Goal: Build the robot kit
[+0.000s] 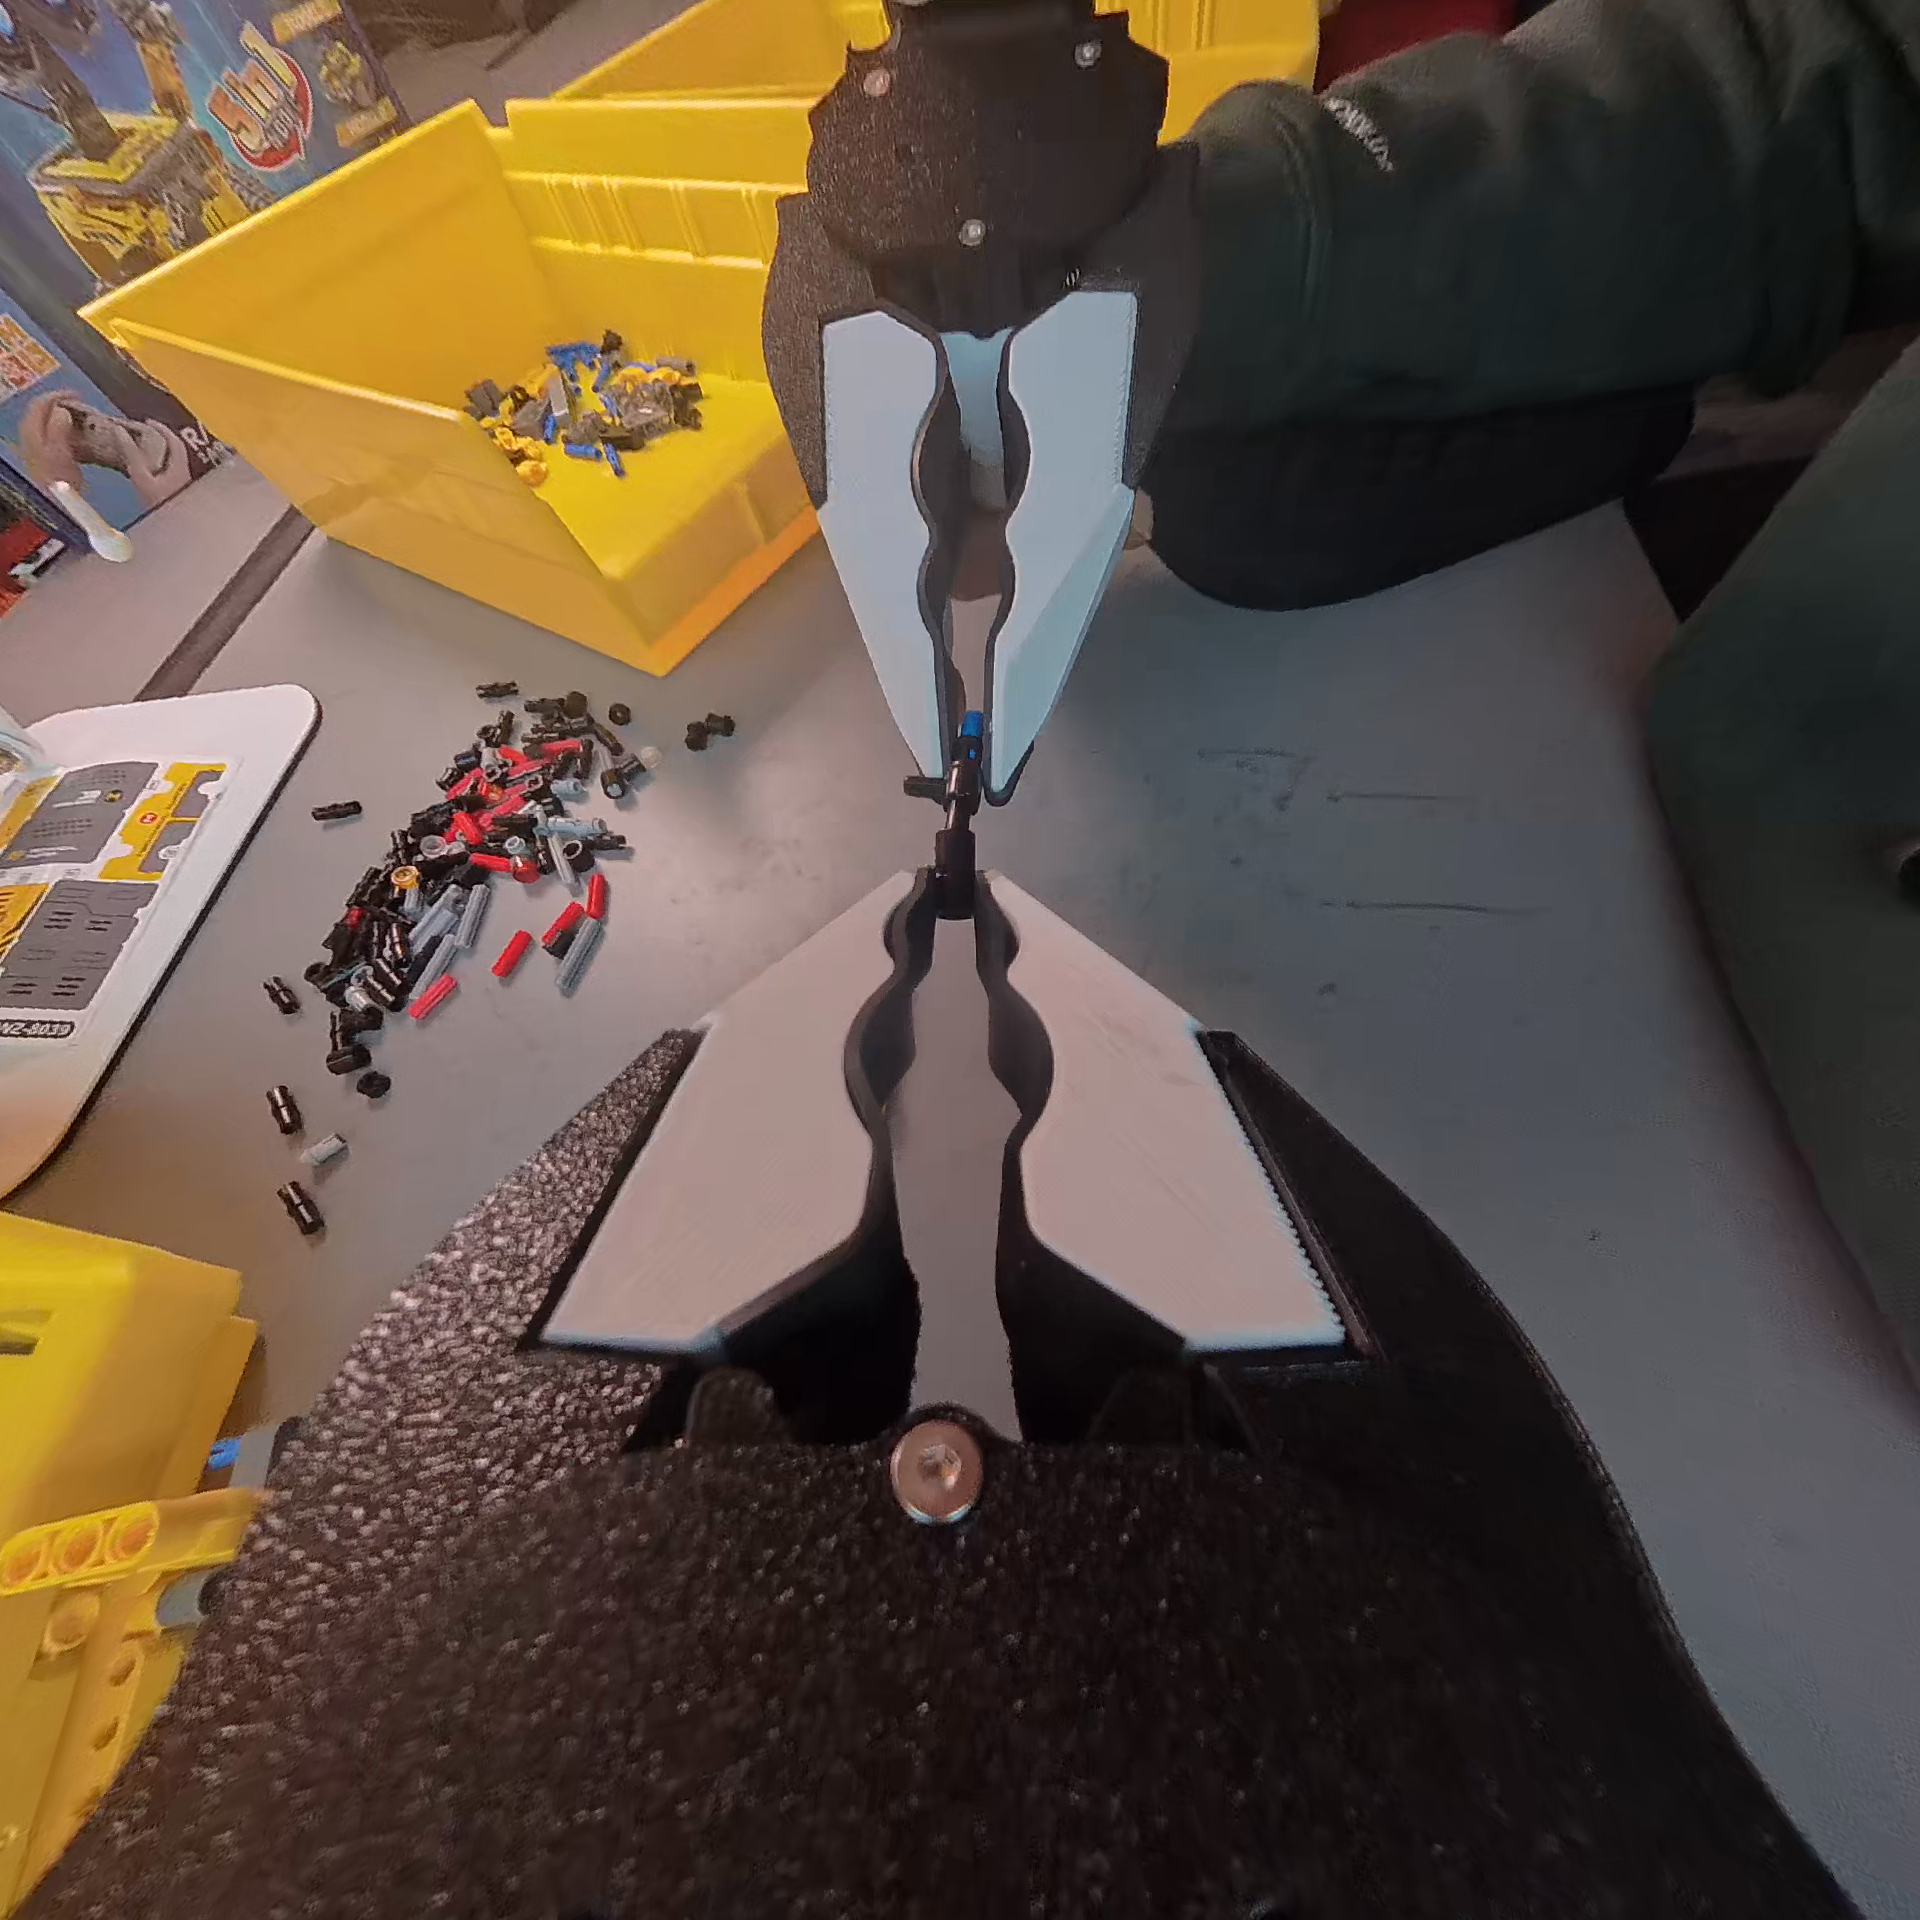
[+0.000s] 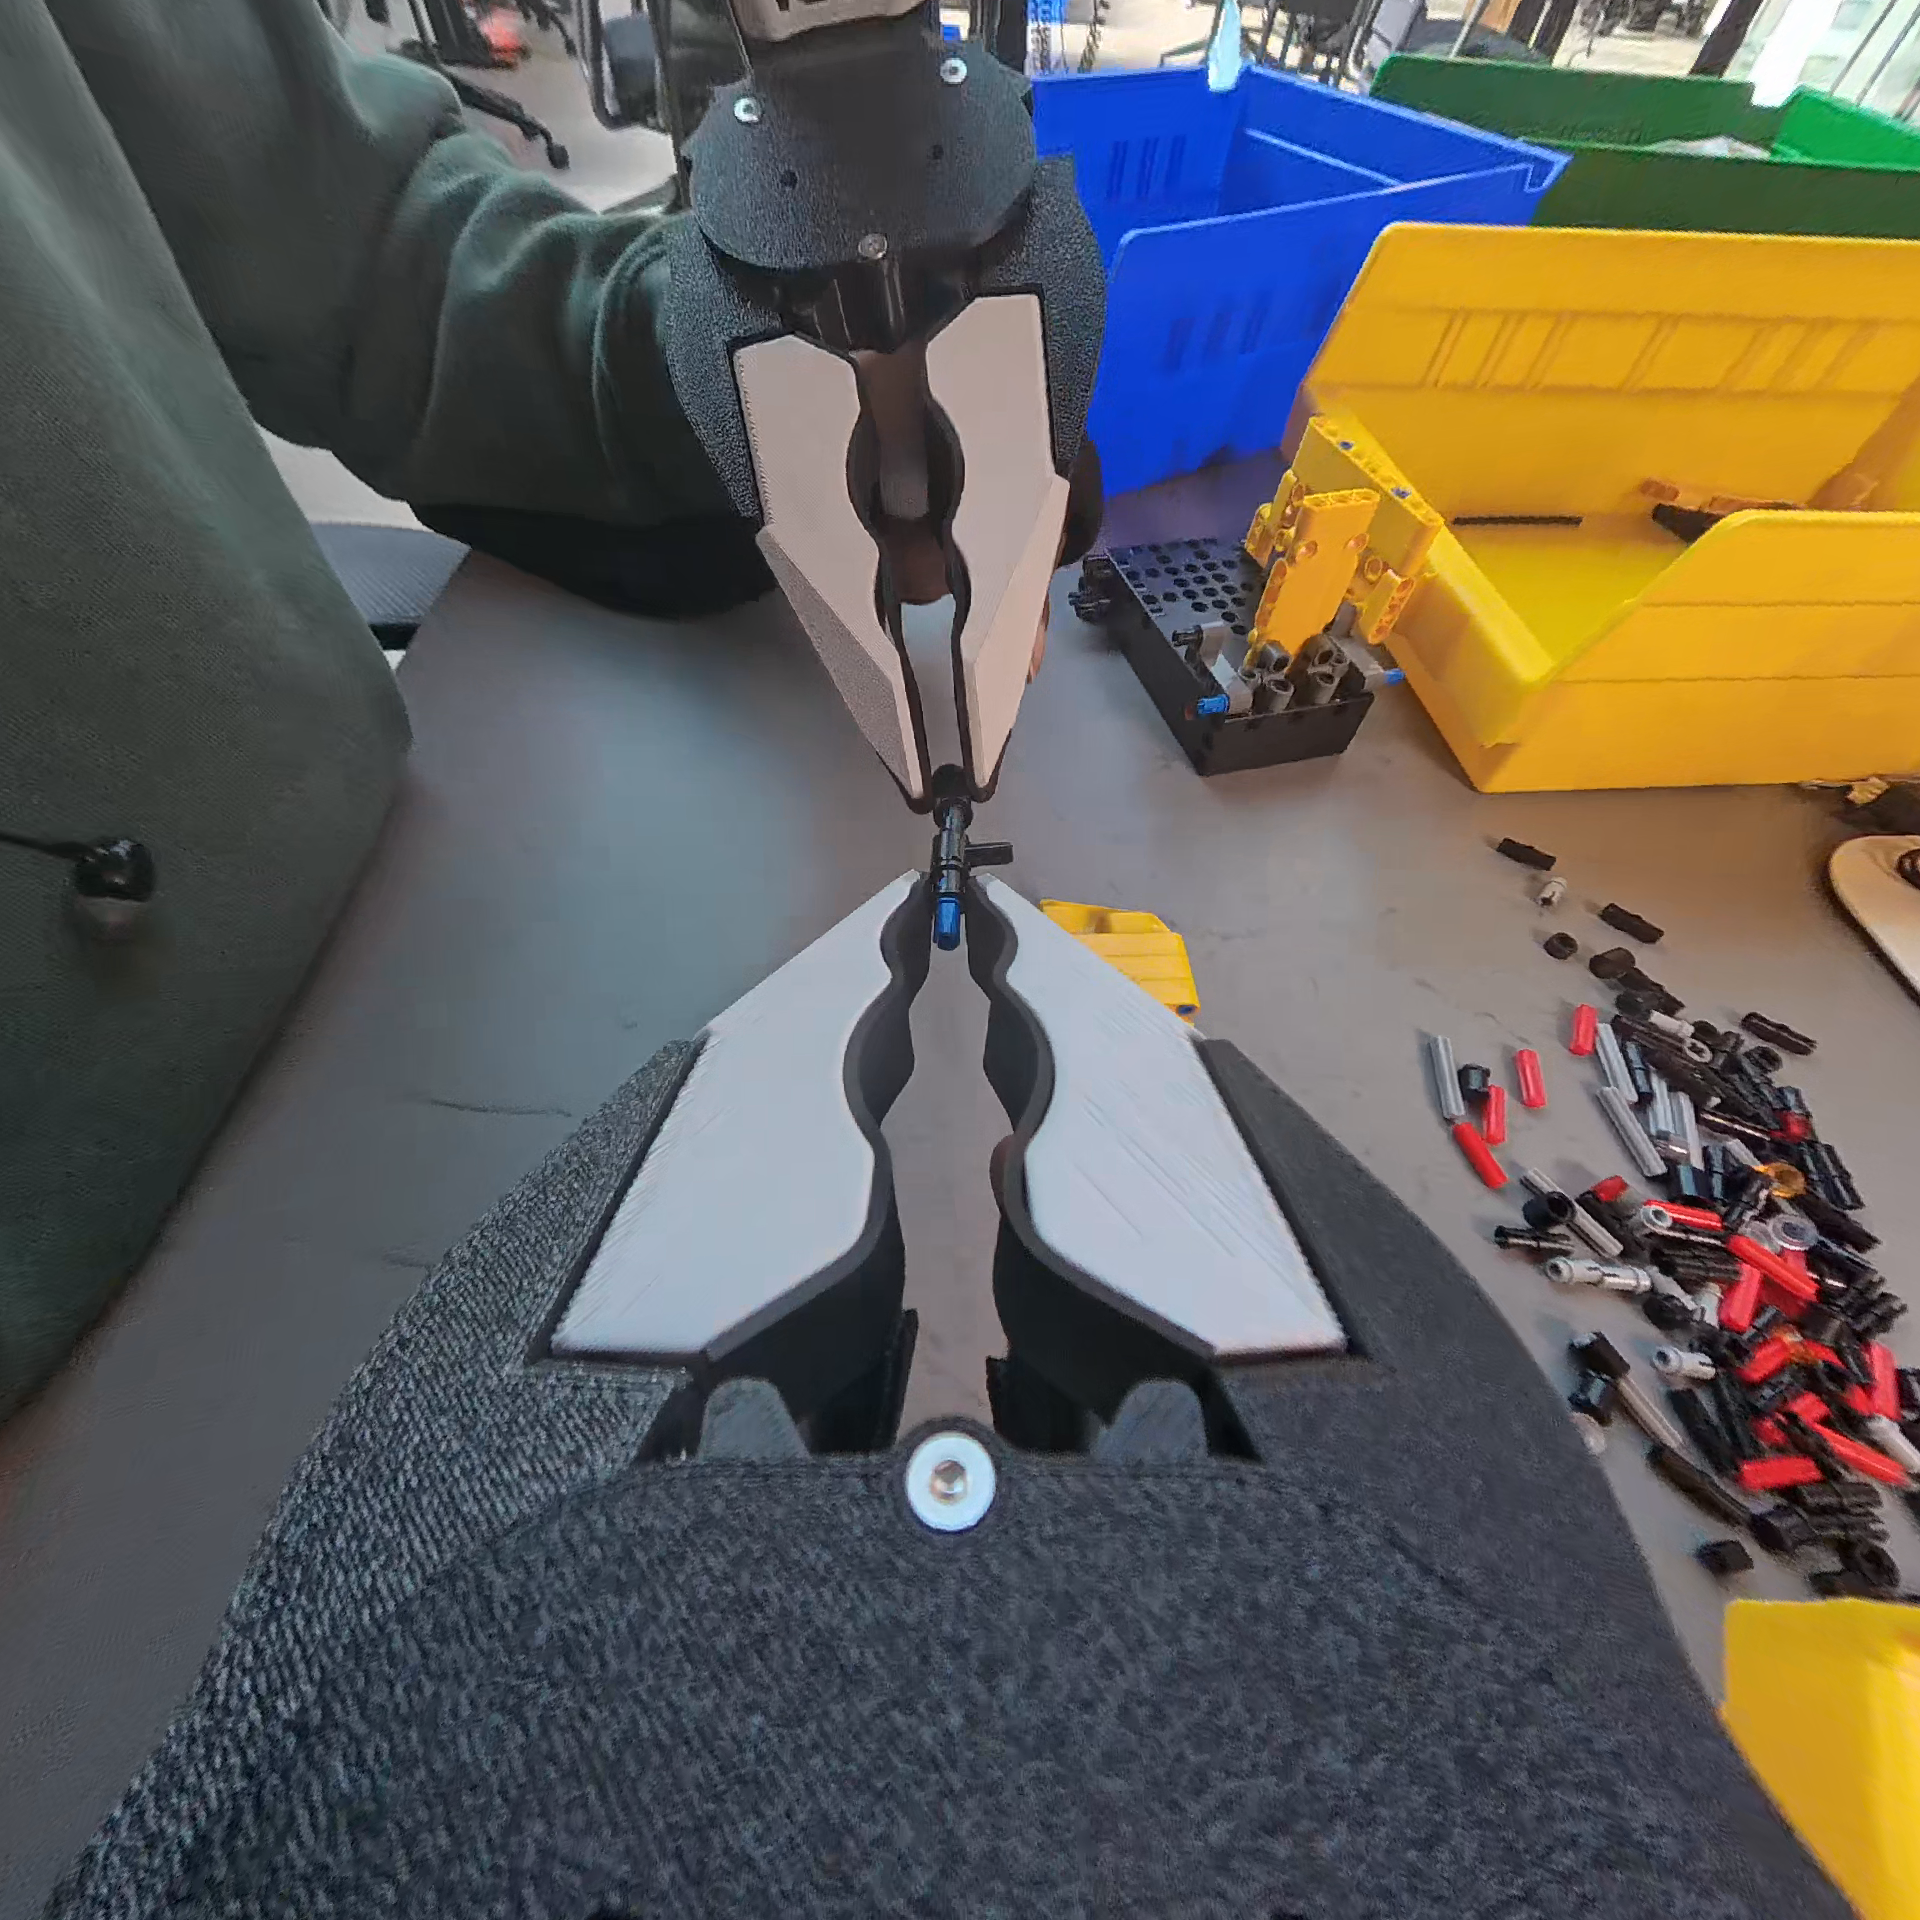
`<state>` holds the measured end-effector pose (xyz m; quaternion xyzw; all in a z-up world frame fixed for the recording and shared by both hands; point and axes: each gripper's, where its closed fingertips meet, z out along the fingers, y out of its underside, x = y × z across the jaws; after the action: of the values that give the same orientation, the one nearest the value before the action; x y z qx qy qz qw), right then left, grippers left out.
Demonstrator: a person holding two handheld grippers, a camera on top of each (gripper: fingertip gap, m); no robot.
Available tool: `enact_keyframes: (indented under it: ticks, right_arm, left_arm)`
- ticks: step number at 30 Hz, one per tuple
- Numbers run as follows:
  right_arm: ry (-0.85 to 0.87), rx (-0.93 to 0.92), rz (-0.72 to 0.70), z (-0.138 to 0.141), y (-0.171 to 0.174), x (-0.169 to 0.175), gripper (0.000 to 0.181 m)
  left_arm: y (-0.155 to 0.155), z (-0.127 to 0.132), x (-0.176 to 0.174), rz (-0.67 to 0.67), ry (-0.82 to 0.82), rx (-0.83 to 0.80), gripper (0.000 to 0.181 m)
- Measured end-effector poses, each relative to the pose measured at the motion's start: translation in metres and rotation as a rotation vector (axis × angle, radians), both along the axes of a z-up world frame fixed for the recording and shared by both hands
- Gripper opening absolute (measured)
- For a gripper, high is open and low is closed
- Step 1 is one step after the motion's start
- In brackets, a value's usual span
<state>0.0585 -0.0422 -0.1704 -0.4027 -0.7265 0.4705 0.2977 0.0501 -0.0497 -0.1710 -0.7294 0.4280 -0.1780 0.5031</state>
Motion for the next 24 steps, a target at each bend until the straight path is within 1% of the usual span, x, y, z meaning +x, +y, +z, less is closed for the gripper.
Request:
enact_keyframes:
  ticks: [2, 4, 5, 7, 9, 11, 13, 16, 18, 22, 24]
  right_arm:
    - [-0.003, 0.01, 0.001, 0.0, -0.001, 0.0, 0.005]
    - [-0.032, 0.026, 0.024, -0.007, -0.008, 0.0, 0.005]
    - [-0.051, 0.03, 0.051, -0.011, -0.016, 0.0, 0.005]
    - [-0.078, 0.122, 0.049, -0.021, -0.018, -0.001, 0.005]
    - [-0.07, 0.102, 0.037, -0.013, -0.015, 0.0, 0.004]
    - [-0.09, 0.153, 0.008, -0.017, -0.006, 0.002, 0.005]
    - [-0.147, 0.17, 0.006, -0.029, -0.003, 0.004, 0.005]
    - [-0.266, 0.305, -0.017, -0.057, 0.006, 0.008, 0.005]
    - [-0.322, 0.368, -0.013, -0.068, 0.006, 0.012, 0.005]
    - [-0.33, 0.378, -0.002, -0.066, 0.001, 0.012, 0.006]
    - [-0.318, 0.367, 0.0, -0.065, -0.001, 0.011, 0.006]
  left_arm:
    - [-0.001, 0.002, 0.001, -0.005, -0.003, 0.012, 0.005]
    - [-0.005, 0.009, 0.008, -0.036, -0.051, 0.024, 0.005]
    - [-0.007, 0.008, 0.012, -0.049, -0.027, 0.025, 0.005]
    - [-0.003, -0.006, 0.005, -0.02, 0.127, 0.05, 0.005]
    - [-0.004, -0.004, 0.001, -0.011, 0.112, 0.03, 0.005]
    - [-0.006, -0.003, 0.0, -0.021, 0.1, 0.008, 0.005]
    - [-0.009, -0.019, 0.001, -0.043, 0.128, -0.072, 0.005]
    - [-0.016, -0.053, 0.003, -0.071, 0.22, -0.19, 0.006]
    - [-0.02, -0.067, 0.005, -0.082, 0.258, -0.241, 0.006]
    - [-0.02, -0.07, 0.007, -0.07, 0.214, -0.298, 0.007]
    - [-0.016, -0.062, 0.009, -0.053, 0.151, -0.29, 0.015]
